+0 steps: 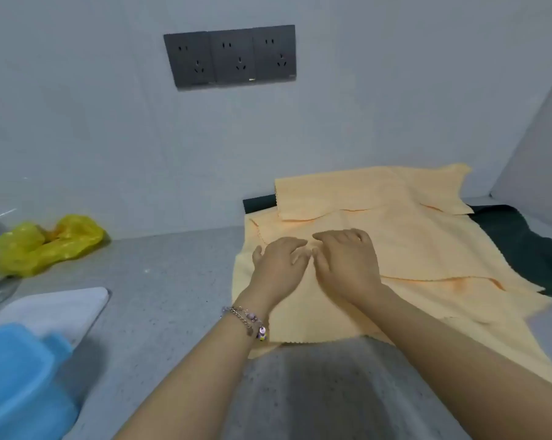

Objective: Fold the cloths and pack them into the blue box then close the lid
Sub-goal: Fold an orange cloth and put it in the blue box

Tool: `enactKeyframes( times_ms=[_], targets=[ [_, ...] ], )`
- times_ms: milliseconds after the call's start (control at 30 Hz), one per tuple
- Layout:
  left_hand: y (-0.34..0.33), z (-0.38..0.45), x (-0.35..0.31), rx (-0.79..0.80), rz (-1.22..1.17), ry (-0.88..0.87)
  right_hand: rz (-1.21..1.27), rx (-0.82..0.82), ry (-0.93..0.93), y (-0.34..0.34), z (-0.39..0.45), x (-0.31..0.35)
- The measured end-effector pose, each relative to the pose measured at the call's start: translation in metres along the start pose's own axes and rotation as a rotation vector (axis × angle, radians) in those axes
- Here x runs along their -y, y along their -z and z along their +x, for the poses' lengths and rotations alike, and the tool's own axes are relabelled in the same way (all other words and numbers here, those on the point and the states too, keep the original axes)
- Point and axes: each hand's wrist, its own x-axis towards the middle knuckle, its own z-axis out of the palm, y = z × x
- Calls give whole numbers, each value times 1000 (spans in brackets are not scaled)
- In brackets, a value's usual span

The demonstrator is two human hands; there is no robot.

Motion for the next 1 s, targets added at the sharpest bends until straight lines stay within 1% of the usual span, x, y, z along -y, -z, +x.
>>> enactKeyframes(
  times_ms=[100,200,300,400,467,600,733,800,900,1000],
  targets=[
    [-4,-7,-7,44,-6,10,9,35,29,3,-13,-23],
    [-6,-7,-15,70,1,-10,23,121,35,8,-19,-42],
    [-9,3,-21,108,91,-59,42,169,32,13,-21,-57],
    [-13,15,-24,194,195,-100,15,230,11,18,-24,-72],
    [-14,20,-23,199,180,-104,0,260,9,20,-27,-82],
    [-8,21,-27,96,104,-129,123,137,-45,26,-33,-94],
    [14,5,-38,101,143,-155,187,56,-70,43,-41,-86],
    [28,-10,-41,129,217,-168,208,46,-58,53,-48,-77],
    [45,-46,-44,168,316,-172,186,79,-6,64,-74,-60],
    [54,-89,-45,197,339,-168,128,95,74,70,-110,-46]
  ],
)
